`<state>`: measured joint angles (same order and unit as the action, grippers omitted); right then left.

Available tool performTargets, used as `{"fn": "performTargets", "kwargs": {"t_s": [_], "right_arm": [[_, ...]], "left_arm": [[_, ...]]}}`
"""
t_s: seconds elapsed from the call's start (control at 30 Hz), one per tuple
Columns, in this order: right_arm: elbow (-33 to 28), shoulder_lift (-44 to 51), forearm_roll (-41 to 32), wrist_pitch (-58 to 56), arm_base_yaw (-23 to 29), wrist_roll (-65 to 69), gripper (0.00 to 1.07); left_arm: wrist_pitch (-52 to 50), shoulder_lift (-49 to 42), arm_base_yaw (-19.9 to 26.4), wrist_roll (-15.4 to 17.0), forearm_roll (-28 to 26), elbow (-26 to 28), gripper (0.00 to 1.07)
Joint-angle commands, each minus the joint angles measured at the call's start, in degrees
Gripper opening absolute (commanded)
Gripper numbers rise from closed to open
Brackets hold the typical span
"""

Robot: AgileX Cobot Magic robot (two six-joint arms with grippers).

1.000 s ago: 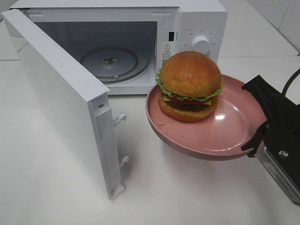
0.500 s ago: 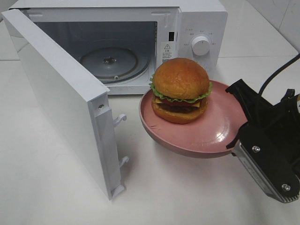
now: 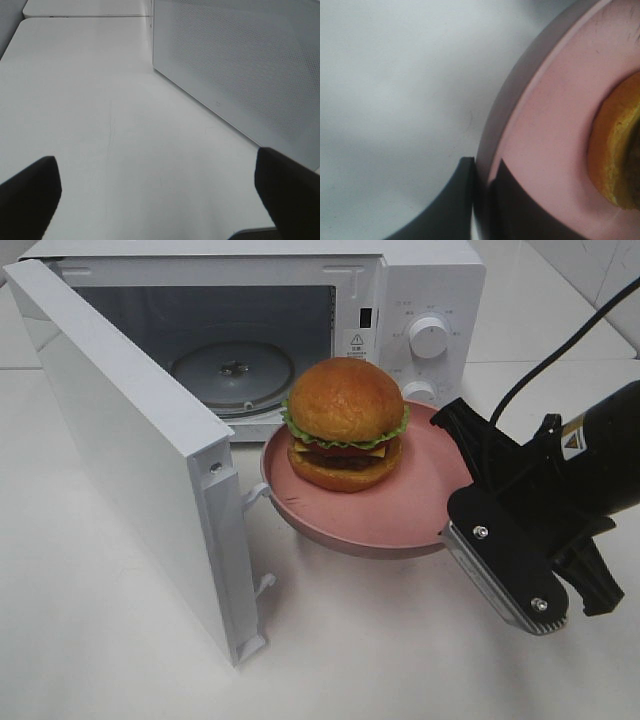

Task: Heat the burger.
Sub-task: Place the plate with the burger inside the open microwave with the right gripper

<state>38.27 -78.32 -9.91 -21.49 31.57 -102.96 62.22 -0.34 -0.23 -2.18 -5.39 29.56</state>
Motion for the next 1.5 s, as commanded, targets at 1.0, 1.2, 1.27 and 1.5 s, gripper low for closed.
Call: {"fn": "performTargets", "kwargs": {"t_s": [1.0,1.2,1.27,1.5], "right_arm": [[20.2,-17.5,-6.3,1.1,3.1,-13.5,0.00],[23.0,-19.7,-6.3,0.4,3.1,-13.5,0.00],[24.9,-21.3,-6.3,-0.1,3.1,-13.5,0.00],[28.0,-23.9,-6.3,-0.8,3.1,-12.9,0.00]], "left_arm": [[-0.8,-0.9,-0.3,0.1,-0.5,0.0,0.98],[-0.8,-0.9,-0.3,0.1,-0.5,0.0,0.98],[-0.8,-0.9,-0.3,0.1,-0.5,0.0,0.98],[-0.8,-0.9,-0.3,0.1,-0.5,0.0,0.98]]}}
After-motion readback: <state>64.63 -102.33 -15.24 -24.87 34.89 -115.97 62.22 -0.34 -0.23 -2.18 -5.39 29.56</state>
